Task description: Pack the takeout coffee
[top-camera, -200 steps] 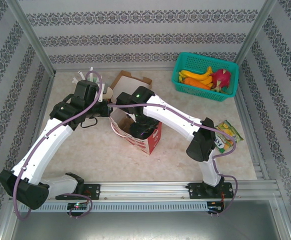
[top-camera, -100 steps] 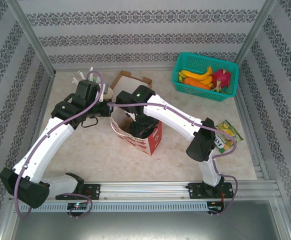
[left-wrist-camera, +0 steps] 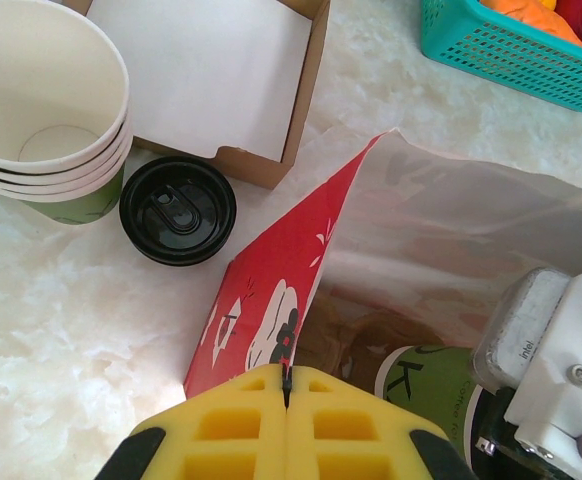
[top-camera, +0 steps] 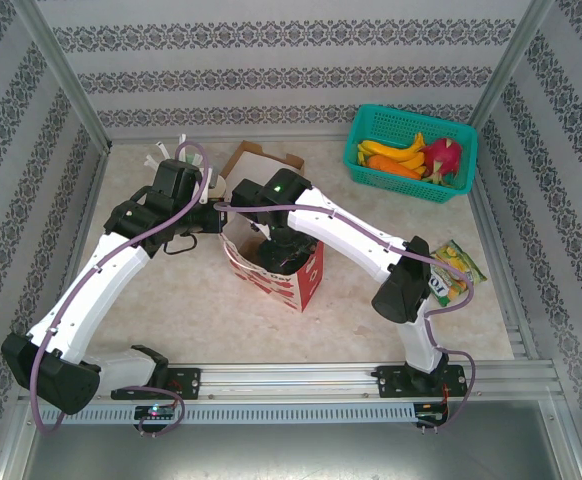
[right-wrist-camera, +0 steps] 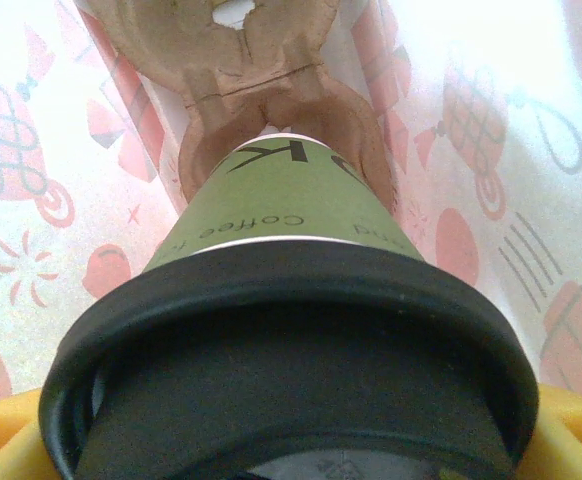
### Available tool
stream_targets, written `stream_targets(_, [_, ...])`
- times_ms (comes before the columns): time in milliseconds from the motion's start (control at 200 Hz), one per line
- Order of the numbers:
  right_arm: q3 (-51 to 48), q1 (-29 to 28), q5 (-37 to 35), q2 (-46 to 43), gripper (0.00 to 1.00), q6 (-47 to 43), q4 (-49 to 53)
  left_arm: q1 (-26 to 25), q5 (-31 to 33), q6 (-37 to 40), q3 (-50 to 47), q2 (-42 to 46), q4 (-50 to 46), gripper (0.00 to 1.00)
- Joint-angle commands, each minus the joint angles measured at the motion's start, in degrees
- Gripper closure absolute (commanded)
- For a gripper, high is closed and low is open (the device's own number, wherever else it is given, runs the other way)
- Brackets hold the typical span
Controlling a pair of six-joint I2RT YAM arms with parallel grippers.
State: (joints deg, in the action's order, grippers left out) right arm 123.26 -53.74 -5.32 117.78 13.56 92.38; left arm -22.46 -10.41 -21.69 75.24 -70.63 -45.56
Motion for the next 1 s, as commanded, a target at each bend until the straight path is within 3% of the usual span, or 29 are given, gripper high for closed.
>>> stream_targets(0, [1.4, 0.5, -1.5, 1.0, 0.48, -0.4, 5.4, -0.3, 0.8, 0.9, 1.6, 0.1, 0.3, 1.0])
stream_targets(994, [-0.1, 1.0, -3.5, 1.1, 0.48, -0.5, 6.9, -0.3, 1.6, 0.8, 1.0, 0.5, 0.2, 1.0])
